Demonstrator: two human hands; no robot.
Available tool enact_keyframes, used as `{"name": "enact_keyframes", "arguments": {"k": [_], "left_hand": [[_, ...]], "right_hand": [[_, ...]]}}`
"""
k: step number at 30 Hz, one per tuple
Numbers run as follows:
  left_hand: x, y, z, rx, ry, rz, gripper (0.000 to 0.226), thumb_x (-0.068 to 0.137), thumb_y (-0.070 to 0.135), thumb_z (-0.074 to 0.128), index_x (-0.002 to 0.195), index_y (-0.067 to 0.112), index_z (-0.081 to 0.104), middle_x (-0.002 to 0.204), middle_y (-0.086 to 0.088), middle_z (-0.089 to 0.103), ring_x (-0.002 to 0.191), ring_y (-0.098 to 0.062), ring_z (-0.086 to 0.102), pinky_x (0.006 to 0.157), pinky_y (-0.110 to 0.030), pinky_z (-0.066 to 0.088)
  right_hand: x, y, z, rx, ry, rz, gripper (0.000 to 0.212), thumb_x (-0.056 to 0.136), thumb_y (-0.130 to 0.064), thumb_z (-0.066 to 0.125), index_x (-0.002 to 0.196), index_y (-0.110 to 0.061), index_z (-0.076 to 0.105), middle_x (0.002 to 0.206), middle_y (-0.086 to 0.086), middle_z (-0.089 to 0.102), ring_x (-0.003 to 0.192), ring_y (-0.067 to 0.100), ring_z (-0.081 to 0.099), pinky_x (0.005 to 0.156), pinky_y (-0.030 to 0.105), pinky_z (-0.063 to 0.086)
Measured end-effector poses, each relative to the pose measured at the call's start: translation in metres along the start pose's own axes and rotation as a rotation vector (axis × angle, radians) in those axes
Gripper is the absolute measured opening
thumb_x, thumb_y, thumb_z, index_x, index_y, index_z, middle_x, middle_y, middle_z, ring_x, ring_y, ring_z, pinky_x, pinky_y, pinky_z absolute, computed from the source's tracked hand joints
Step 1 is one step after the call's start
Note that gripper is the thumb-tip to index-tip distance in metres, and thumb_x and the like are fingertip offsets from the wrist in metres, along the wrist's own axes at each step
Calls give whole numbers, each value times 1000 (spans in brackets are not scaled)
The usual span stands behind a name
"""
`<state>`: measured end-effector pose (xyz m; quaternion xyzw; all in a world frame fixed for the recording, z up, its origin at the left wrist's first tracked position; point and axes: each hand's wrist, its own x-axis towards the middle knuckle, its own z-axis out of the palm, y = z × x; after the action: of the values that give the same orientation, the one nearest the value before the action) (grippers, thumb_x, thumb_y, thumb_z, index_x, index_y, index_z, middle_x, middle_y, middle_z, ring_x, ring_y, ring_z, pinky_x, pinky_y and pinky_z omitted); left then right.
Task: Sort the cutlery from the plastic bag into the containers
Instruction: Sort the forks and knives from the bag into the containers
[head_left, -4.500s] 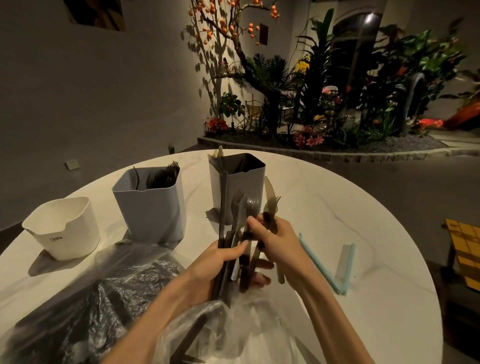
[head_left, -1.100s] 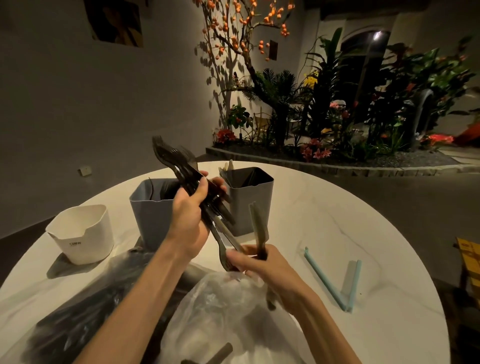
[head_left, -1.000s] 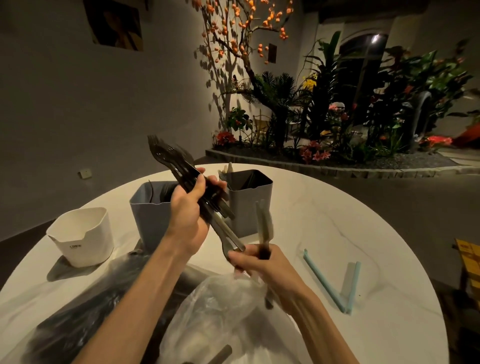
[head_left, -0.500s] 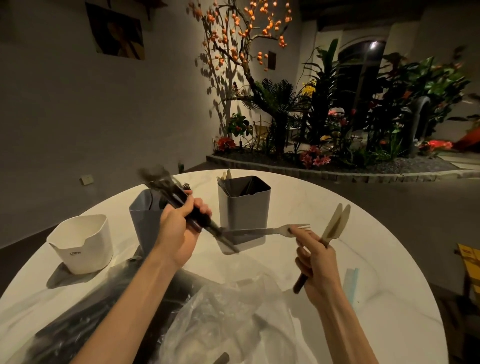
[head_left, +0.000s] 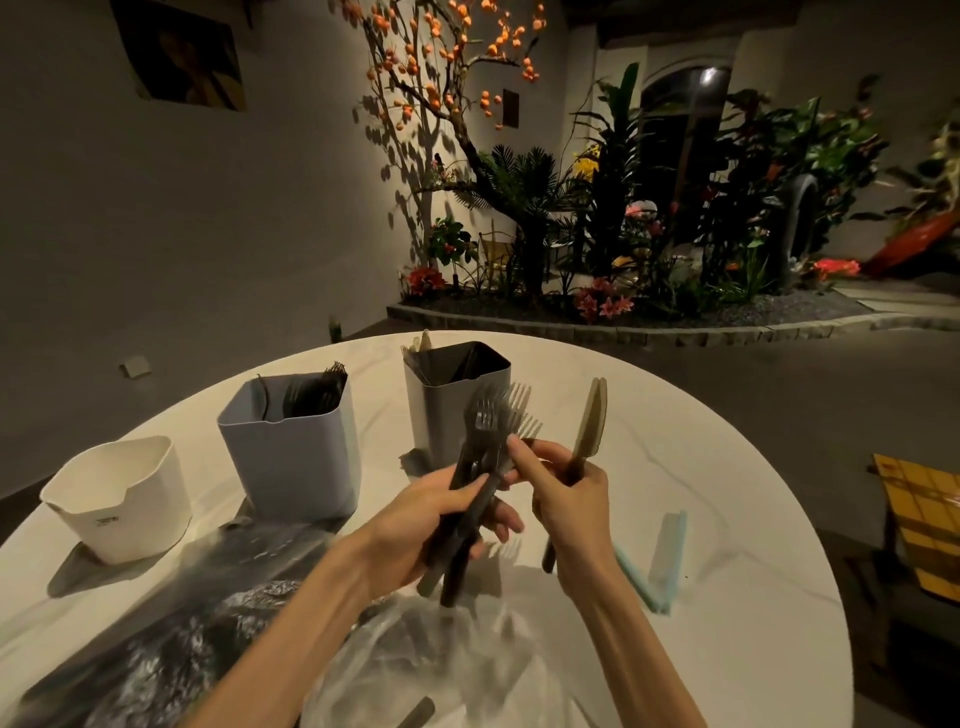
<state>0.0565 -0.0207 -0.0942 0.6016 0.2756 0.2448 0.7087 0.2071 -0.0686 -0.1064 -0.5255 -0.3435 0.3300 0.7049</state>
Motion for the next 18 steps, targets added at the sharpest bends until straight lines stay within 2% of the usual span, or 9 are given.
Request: {"name": "enact_keyframes", "arguments": {"k": [2,4,5,7,10,13,14,16,18], "left_hand": [[0,0,1,-57,-12,-38,34,104,25,44,129,6,57,81,-17,63,68,-24,62,64,-34,53],[2,-1,-2,-156,-36,-85,38,103,26,44,129,1,52,72,-9,49,52,-18,48,52,-29,48],[2,-3,-4,-233,-55,-113,38,102,27,44,128,1,51,71,-7,42,46,-13,38,44,-24,40],[3,-5,-7,-359,-97,-156,36,103,32,45,124,5,54,69,-3,32,41,-7,24,36,-18,25],[2,-7,-6,-318,-100,-156,40,103,43,47,119,8,57,68,-3,25,41,-6,21,36,-18,22],[3,-4,-1,-298,-31,-59,35,100,40,54,113,8,58,67,-2,23,42,-7,20,36,-18,19],[4,-1,0,-310,2,-2,32,99,38,56,107,8,60,66,-2,24,41,-6,21,36,-18,19],[8,5,0,-294,84,121,28,95,34,61,94,6,59,62,-1,28,39,-6,26,35,-16,23],[12,9,-3,-262,166,219,25,95,32,62,90,9,53,61,-3,32,39,-7,30,35,-17,29]], "right_hand": [[2,5,0,-31,43,-21,21,87,-34,78,91,-14,79,75,3,75,60,2,64,63,19,45],[6,11,0,-64,100,-8,28,81,-42,81,92,-16,78,86,-1,75,82,6,69,72,19,46],[8,13,1,-82,123,9,33,79,-45,82,94,-16,77,91,-1,75,89,9,68,73,18,46],[9,15,1,-101,139,24,34,79,-46,82,93,-16,75,92,-1,73,90,12,67,72,17,46],[7,13,1,-140,118,-32,24,81,-43,81,82,-19,75,81,-5,72,83,9,67,72,18,46],[0,10,7,-87,101,6,29,81,-52,77,93,-26,72,89,-7,71,83,7,65,78,24,48],[-3,8,8,-41,45,41,35,79,-58,76,95,-27,71,90,-5,70,76,7,62,72,24,48],[-9,1,5,-32,-229,109,37,80,-59,75,94,-25,75,85,0,73,53,6,45,51,21,35],[-14,-8,0,-107,-489,131,28,87,-42,76,99,-17,79,90,5,78,44,2,40,45,17,27]]}}
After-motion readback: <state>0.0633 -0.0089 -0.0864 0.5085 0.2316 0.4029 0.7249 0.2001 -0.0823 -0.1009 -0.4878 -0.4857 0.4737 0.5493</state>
